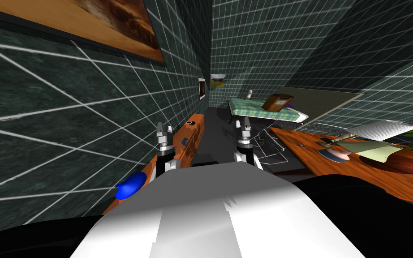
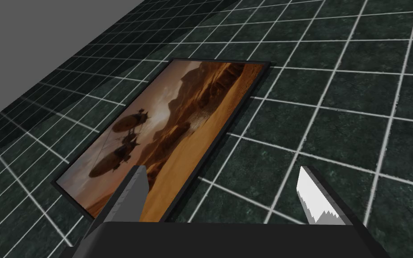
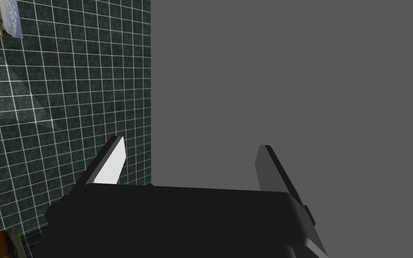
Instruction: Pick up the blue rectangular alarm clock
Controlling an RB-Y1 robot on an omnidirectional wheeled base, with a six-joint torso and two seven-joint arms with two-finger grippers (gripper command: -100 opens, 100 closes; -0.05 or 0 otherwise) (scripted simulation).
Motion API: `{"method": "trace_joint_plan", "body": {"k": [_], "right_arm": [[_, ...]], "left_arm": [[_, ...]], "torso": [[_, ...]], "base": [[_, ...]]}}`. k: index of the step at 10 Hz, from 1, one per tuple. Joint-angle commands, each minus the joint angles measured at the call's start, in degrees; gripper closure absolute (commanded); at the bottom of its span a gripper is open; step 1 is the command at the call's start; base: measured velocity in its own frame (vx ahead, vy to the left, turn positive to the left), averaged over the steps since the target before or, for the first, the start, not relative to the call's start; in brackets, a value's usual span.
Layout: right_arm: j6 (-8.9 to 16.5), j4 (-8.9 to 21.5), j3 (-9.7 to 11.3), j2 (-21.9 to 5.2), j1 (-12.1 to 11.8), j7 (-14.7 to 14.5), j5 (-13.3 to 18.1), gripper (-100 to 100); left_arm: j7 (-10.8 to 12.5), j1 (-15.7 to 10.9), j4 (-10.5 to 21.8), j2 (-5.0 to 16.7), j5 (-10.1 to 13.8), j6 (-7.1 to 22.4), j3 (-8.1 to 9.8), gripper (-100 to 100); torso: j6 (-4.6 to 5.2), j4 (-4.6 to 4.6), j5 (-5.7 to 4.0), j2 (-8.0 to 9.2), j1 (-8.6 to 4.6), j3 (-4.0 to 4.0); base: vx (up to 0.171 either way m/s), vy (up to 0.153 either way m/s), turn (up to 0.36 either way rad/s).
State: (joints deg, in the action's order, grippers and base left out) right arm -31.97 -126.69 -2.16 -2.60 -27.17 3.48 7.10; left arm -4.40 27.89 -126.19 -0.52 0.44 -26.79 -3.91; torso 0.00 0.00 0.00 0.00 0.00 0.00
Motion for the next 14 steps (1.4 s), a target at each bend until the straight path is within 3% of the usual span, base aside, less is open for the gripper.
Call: {"method": "trace_joint_plan", "body": {"k": [1,4,9,10,14], "right_arm": [[0.0,0.0,0.0,0.0,0.0,0.0,0.0,0],[0.0,0.0,0.01,0.01,0.0,0.0,0.0,0],[0.0,0.0,0.01,0.01,-0.01,0.0,0.0,0],[0.0,0.0,0.0,0.0,-0.01,0.0,0.0,0],[0.0,0.0,0.0,0.0,-0.01,0.0,0.0,0]], "left_arm": [[0.76,-0.46,0.58,1.74,0.02,1.21,0.52,-100],[2.6,-1.59,2.13,4.41,0.23,4.22,1.73,-100],[7.54,-4.71,6.79,8.68,1.65,12.09,4.64,-100],[7.54,-4.71,6.79,8.68,1.65,12.83,4.64,-100],[11.4,-7.19,10.86,11.1,3.36,19.75,6.65,-100]], "torso": [[0.0,0.0,0.0,0.0,0.0,0.0],[0.0,-0.02,-0.06,-0.1,-0.3,-0.06],[0.0,-0.05,-0.06,-0.24,-0.27,-0.14],[-0.01,-0.06,-0.05,-0.28,-0.18,-0.16],[0.0,-0.05,-0.02,-0.22,-0.08,-0.13]], "base": [[0.012,-0.043,0.034],[0.023,-0.082,0.041],[0.053,-0.08,0.047],[0.048,-0.028,0.018],[0.052,-0.027,0.027]]}}
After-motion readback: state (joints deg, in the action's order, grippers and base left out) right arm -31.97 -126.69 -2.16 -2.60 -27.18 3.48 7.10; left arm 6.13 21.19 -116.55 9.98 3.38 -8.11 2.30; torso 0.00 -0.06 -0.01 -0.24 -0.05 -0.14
